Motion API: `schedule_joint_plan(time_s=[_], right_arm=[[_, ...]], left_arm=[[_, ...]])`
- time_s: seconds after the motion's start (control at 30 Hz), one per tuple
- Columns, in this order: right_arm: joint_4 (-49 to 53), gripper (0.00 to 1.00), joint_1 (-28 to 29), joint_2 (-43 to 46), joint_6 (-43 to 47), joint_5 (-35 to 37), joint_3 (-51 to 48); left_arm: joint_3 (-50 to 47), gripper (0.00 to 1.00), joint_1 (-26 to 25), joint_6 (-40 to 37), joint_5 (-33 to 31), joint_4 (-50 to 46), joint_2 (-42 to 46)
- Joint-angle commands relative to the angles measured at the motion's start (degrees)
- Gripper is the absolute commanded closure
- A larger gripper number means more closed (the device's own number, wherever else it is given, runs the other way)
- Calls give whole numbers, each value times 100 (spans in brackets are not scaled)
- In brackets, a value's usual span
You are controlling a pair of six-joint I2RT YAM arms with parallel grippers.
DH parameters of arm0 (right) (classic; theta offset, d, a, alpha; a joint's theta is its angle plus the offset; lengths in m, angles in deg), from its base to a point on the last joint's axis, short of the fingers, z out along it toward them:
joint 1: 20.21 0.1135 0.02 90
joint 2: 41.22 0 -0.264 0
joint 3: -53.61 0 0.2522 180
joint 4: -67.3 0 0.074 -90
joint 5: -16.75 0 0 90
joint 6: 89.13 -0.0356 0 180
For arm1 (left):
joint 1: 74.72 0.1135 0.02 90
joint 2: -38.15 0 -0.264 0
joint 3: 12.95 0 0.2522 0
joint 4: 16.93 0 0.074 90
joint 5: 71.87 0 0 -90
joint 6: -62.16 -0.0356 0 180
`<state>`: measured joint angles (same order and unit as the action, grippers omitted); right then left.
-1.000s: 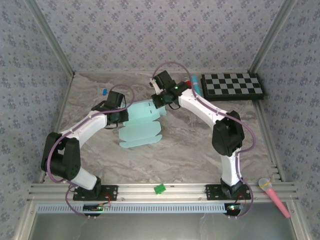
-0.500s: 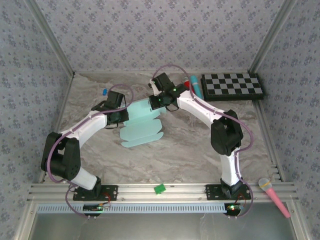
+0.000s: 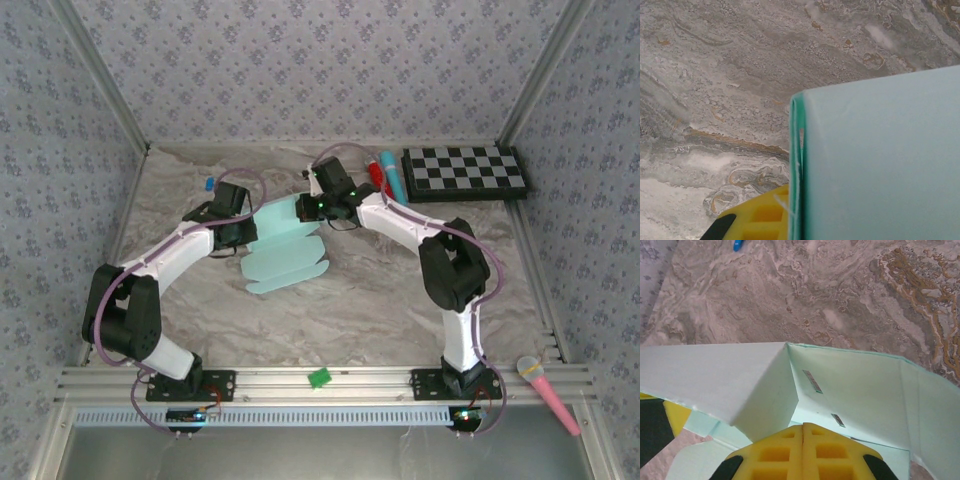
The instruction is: Fold the paper box
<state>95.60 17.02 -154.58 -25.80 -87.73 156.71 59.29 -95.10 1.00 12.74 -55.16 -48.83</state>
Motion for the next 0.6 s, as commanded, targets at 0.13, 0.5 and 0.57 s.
schedule_joint_plan(time_s=[0.13, 0.5, 0.57], right_arm=[[-140, 95, -45, 331, -88, 45, -114], [830, 89, -137, 414, 557, 910, -127], [957, 87, -130, 398, 602, 1030, -119]], left_arm=[[94, 100, -36, 78, 161, 68, 231], [100, 100, -36, -14, 80, 12, 294], [106, 100, -36, -19, 80, 5, 304]])
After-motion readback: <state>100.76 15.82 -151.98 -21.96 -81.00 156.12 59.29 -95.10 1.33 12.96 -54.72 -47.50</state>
